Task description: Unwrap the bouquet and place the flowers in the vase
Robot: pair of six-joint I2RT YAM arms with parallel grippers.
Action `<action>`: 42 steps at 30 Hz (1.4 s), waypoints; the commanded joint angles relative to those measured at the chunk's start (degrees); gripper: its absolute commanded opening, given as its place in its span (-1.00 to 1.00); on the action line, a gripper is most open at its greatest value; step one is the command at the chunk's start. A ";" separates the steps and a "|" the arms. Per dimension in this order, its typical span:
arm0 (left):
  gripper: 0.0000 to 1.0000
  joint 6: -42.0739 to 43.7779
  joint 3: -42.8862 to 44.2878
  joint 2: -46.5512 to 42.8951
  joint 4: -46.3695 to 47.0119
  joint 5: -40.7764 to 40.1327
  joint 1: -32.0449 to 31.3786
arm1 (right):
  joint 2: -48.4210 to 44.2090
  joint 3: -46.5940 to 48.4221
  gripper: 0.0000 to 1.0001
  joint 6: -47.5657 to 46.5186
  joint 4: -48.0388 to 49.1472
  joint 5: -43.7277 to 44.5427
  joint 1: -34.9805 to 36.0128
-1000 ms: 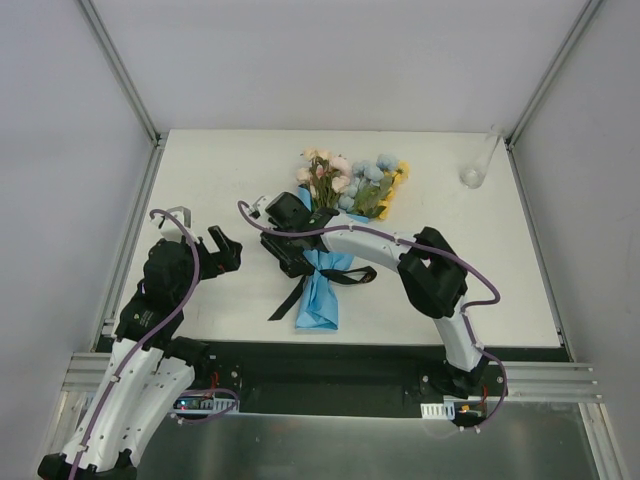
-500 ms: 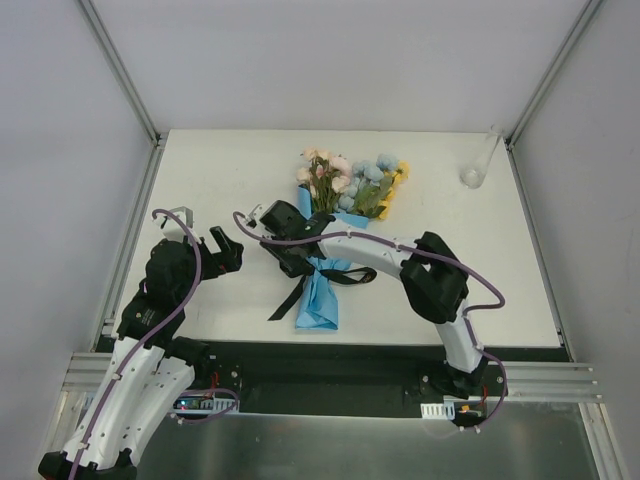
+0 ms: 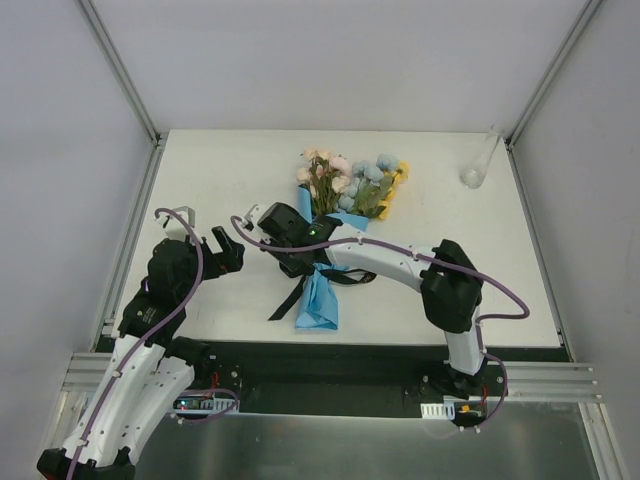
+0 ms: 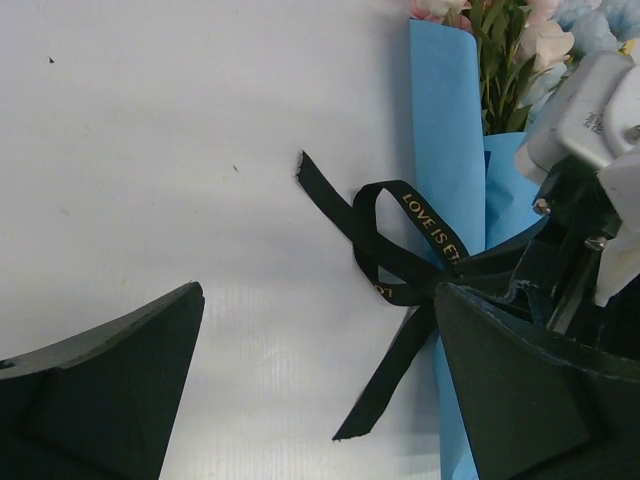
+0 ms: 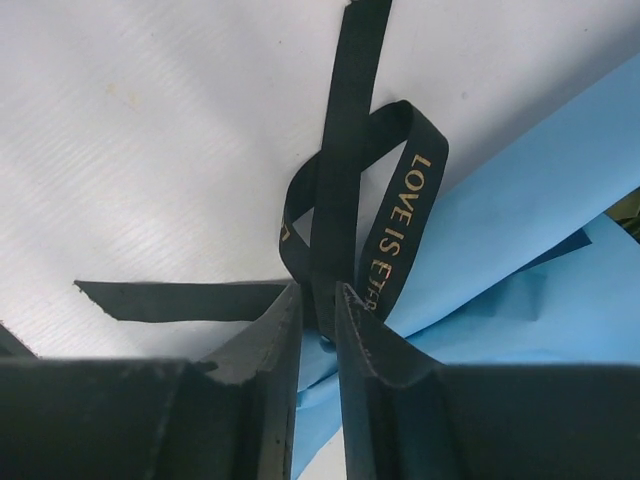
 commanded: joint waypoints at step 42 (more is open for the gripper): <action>0.98 0.04 0.06 0.56 3.26 1.68 -0.91 | 7.53 0.98 -0.36 -3.53 1.41 -2.84 -3.28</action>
